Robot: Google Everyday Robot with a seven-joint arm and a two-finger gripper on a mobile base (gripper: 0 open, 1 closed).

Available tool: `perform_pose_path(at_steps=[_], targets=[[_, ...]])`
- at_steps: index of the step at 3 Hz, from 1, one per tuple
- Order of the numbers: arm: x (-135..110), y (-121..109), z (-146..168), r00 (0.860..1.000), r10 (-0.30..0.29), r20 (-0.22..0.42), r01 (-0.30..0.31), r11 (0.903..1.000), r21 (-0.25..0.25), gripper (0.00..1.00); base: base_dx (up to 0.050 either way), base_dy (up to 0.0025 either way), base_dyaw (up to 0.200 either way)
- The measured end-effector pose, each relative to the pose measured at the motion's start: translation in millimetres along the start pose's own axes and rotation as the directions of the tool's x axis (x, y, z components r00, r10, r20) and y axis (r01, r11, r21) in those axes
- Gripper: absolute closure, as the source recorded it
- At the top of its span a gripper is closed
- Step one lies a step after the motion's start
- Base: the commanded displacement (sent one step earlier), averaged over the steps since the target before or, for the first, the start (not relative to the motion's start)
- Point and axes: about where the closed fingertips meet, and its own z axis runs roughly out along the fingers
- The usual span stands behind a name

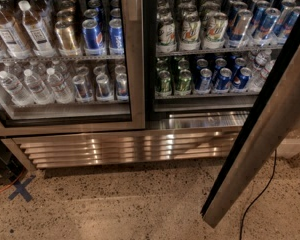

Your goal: Open right fridge door

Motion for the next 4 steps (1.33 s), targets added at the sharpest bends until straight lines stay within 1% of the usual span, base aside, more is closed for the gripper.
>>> perform_pose_path(at_steps=[4], targets=[[0.2, 0.5, 0.0, 1.000, 0.000, -0.001, 0.000, 1.0000, -0.002, 0.00, 0.000, 0.00000, 0.000]])
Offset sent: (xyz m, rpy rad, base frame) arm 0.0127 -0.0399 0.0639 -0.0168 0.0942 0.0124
